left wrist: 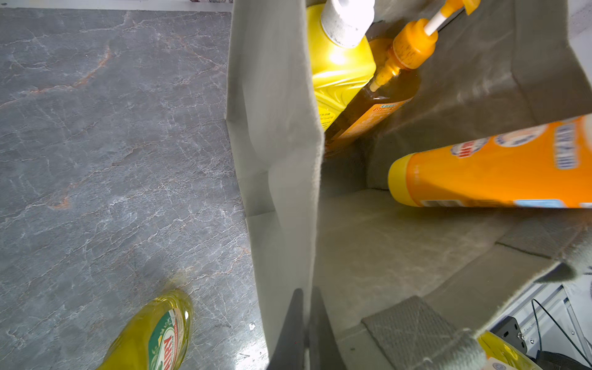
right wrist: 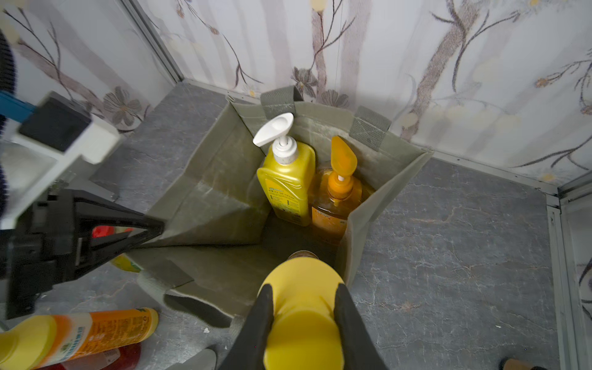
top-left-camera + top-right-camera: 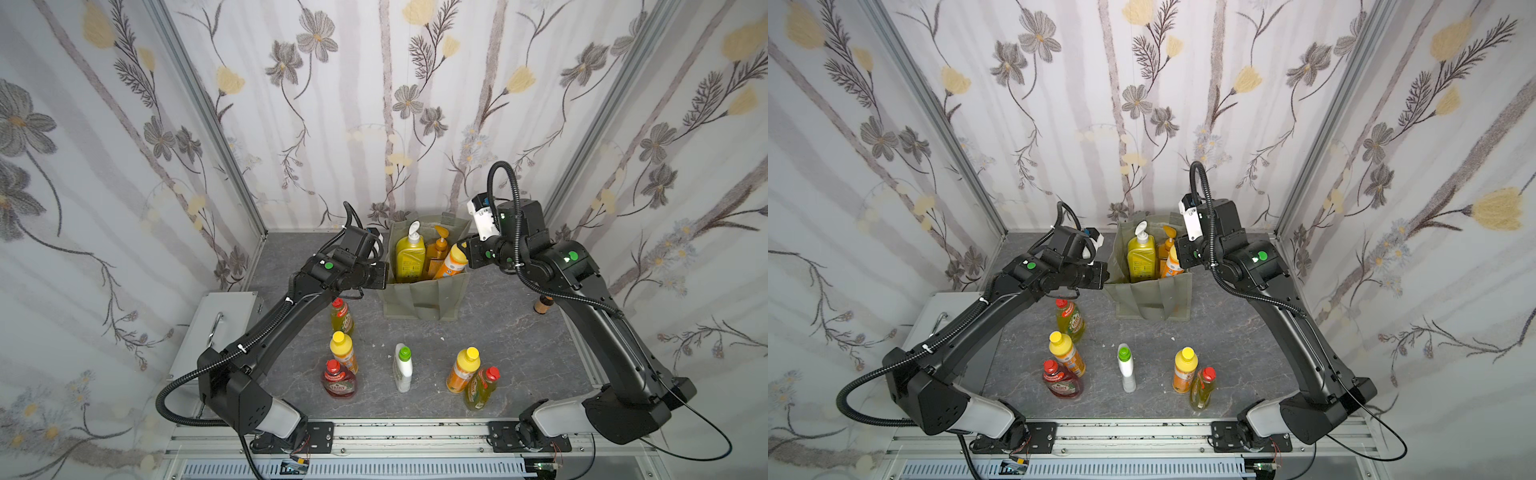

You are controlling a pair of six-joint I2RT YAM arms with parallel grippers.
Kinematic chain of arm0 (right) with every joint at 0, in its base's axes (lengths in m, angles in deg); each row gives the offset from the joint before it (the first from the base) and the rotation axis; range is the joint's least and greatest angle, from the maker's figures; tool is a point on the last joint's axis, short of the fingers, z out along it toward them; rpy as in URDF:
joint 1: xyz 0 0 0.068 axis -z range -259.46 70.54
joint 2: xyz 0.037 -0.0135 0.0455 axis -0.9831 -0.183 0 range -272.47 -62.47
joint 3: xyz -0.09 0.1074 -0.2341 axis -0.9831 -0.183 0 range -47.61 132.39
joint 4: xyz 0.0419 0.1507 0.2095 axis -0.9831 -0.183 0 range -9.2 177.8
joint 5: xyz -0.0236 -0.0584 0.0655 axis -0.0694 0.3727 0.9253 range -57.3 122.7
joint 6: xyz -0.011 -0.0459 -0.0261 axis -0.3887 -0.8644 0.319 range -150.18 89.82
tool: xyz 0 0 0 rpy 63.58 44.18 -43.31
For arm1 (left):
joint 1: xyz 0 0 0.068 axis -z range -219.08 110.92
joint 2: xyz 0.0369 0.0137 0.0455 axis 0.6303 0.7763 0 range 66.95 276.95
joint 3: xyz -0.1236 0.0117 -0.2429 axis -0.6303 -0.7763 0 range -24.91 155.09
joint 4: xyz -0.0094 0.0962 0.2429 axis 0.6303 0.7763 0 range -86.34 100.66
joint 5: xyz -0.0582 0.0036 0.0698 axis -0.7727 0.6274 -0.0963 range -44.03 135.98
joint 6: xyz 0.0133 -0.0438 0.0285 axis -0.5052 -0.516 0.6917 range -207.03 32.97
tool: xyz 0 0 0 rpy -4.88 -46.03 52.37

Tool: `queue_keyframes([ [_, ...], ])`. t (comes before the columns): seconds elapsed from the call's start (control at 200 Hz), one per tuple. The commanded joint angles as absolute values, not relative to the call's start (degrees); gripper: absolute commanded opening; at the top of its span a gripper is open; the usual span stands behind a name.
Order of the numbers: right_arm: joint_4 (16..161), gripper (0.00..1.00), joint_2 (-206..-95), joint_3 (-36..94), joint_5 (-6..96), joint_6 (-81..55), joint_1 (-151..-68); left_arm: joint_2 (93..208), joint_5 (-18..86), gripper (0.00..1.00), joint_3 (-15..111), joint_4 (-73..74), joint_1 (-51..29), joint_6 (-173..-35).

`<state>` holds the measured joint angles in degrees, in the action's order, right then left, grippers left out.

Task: Pack dish soap into the shopping bag
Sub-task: Place the bottle of dish soap in the shopping bag.

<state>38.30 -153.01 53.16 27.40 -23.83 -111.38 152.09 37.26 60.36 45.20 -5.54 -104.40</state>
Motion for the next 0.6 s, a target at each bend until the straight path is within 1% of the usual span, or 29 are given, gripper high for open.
queue_keyframes([
  [0.0,49.3,0.04,-153.5,51.2,20.7,-24.5,-112.0,152.4,36.0,0.0,60.5,43.0,-5.5,-104.8],
  [0.21,52.5,0.04,-158.5,49.4,15.4,-25.0,-113.1,152.6,35.7,0.0,59.3,42.1,-5.4,-105.1],
  [0.22,52.7,0.04,-158.7,49.3,15.1,-25.0,-113.2,152.6,35.6,0.02,59.3,42.1,-5.4,-105.1],
  [0.24,52.8,0.04,-159.0,49.2,14.6,-25.0,-113.4,152.8,35.7,0.09,59.3,42.2,-5.3,-105.1],
  [0.29,52.9,0.04,-159.8,48.9,14.1,-25.0,-113.8,153.0,36.1,0.37,59.5,42.9,-5.1,-104.8],
  [0.31,53.0,0.04,-160.1,48.6,14.1,-25.0,-113.9,153.1,36.4,0.44,59.6,43.2,-4.8,-104.7],
  [0.335,53.0,0.04,-160.1,48.3,14.0,-24.9,-114.1,153.0,37.1,0.49,59.8,43.6,-4.6,-104.5],
  [0.42,53.2,0.04,-159.6,45.8,13.5,-24.0,-114.9,151.8,40.4,0.56,60.6,45.0,-3.6,-103.5],
  [0.6,55.4,0.04,-155.5,35.2,13.1,-21.5,-116.0,149.8,44.1,0.58,61.9,46.9,-1.9,-102.1],
])
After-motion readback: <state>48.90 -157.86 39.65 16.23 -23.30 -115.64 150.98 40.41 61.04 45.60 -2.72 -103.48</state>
